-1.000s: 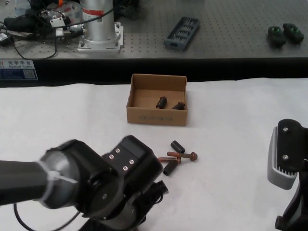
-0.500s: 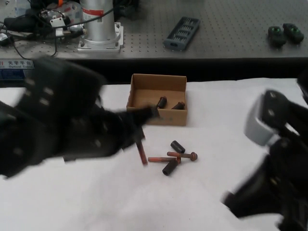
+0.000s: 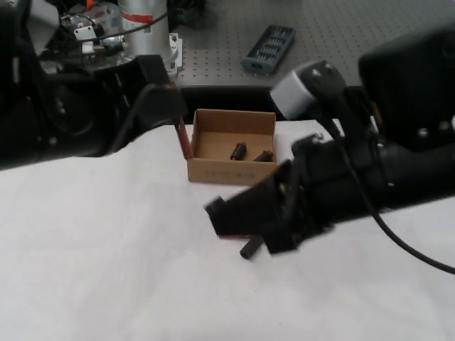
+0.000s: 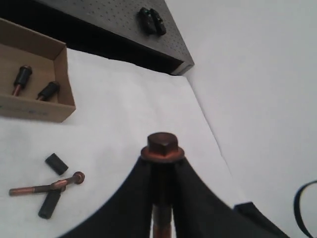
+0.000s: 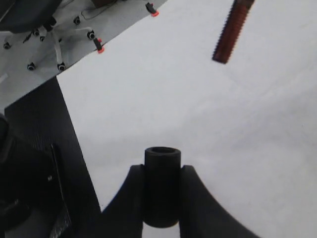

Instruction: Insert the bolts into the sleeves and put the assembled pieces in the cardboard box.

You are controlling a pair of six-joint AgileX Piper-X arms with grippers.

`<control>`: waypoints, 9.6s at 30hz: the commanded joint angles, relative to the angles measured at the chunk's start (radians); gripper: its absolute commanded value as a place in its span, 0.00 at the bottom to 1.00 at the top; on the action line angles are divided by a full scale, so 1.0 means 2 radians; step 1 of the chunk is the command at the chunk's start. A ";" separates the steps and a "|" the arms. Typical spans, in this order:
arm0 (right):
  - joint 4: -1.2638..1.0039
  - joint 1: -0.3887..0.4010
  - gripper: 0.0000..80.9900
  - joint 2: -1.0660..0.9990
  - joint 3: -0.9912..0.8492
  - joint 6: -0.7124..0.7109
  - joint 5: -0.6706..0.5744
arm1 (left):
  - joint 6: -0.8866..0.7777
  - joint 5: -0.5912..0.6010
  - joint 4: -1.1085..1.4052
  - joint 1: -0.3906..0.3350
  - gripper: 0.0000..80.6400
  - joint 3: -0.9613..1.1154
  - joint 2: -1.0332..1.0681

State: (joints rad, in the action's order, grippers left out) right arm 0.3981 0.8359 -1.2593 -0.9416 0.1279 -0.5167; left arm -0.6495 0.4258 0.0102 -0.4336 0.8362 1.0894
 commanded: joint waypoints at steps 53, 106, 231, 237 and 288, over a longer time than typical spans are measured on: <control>-0.121 -0.012 0.03 -0.010 -0.004 0.051 0.074 | 0.034 0.055 0.000 0.001 0.01 -0.001 -0.012; -0.150 -0.035 0.03 0.003 -0.004 0.048 0.061 | 0.104 0.175 -0.005 0.031 0.58 -0.001 -0.014; -0.061 -0.126 0.41 -0.225 -0.026 0.906 0.206 | 0.213 0.080 -0.296 0.228 0.58 -0.030 -0.192; -0.062 -0.126 0.41 -0.240 -0.026 0.932 0.207 | 0.213 0.080 -0.296 0.228 0.58 -0.030 -0.192; -0.134 -0.128 0.25 -0.327 -0.035 0.946 0.208 | 0.230 0.076 -0.285 0.228 0.58 -0.030 -0.192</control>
State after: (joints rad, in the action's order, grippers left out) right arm 0.1442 0.5827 -1.8972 -1.0007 1.9666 -0.1399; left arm -0.2344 0.5796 -0.5742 0.0206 0.7747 0.7068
